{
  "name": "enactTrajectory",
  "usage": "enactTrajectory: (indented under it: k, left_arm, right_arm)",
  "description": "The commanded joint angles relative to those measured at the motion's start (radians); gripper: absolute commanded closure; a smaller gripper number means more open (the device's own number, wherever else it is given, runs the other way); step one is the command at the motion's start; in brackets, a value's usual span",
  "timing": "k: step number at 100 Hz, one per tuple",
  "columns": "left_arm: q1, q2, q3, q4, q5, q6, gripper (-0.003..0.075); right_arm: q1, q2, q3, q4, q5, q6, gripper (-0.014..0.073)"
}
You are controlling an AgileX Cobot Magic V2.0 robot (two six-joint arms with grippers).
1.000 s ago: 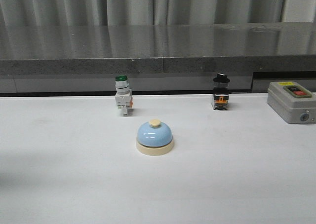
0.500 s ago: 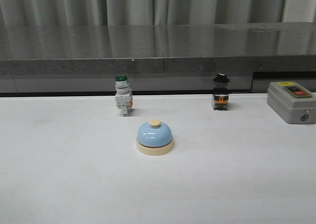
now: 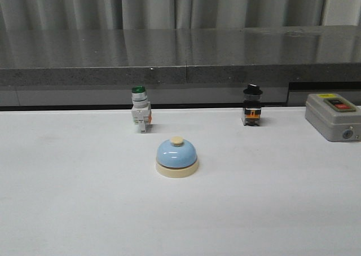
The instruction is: Place and press bell with both arms
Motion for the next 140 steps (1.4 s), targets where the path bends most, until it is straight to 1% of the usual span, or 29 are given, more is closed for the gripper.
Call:
enactTrajectory:
  k: [1, 27, 50, 60, 71, 76, 93, 103, 110, 112, 120, 140]
  left_arm:
    - [0.002, -0.055, -0.012, -0.006, -0.081, -0.008, 0.0741]
    - [0.002, -0.240, 0.050, 0.004, -0.062, -0.008, 0.0741]
    - [0.002, -0.392, 0.141, 0.004, -0.081, -0.008, 0.0741]
    - [0.002, -0.450, 0.196, 0.004, -0.151, -0.008, 0.0741]
    - [0.002, -0.442, 0.255, -0.001, -0.253, -0.008, 0.0741]
    - [0.002, -0.442, 0.282, -0.005, -0.303, -0.008, 0.0741]
    - [0.002, -0.442, 0.402, -0.005, -0.544, -0.008, 0.0741]
    - [0.002, -0.447, 0.461, -0.001, -0.611, -0.008, 0.0741]
    - [0.002, -0.448, 0.483, 0.006, -0.612, -0.008, 0.0741]
    - [0.002, -0.448, 0.481, 0.009, -0.572, -0.008, 0.0741]
    - [0.002, -0.448, 0.481, 0.040, -0.540, -0.008, 0.0741]
    - [0.002, -0.448, 0.481, 0.045, -0.540, -0.008, 0.0741]
  right_arm:
    - [-0.004, -0.017, -0.014, -0.008, -0.074, -0.003, 0.0655]
    - [-0.004, -0.017, -0.014, -0.008, -0.074, -0.003, 0.0655]
    - [-0.004, -0.017, -0.014, -0.008, -0.074, -0.003, 0.0655]
    - [-0.004, -0.017, -0.014, -0.008, -0.074, -0.003, 0.0655]
    - [-0.004, -0.017, -0.014, -0.008, -0.074, -0.003, 0.0655]
    - [-0.004, -0.017, -0.014, -0.008, -0.074, -0.003, 0.0655]
    - [-0.004, -0.017, -0.014, -0.008, -0.074, -0.003, 0.0655]
    - [-0.004, -0.017, -0.014, -0.008, -0.074, -0.003, 0.0655]
    - [-0.004, -0.017, -0.014, -0.008, -0.074, -0.003, 0.0655]
    - [-0.004, -0.017, -0.014, -0.008, -0.074, -0.003, 0.0655]
    - [-0.004, -0.017, -0.014, -0.008, -0.074, -0.003, 0.0655]
    - [-0.004, -0.017, -0.014, -0.008, -0.074, -0.003, 0.0655]
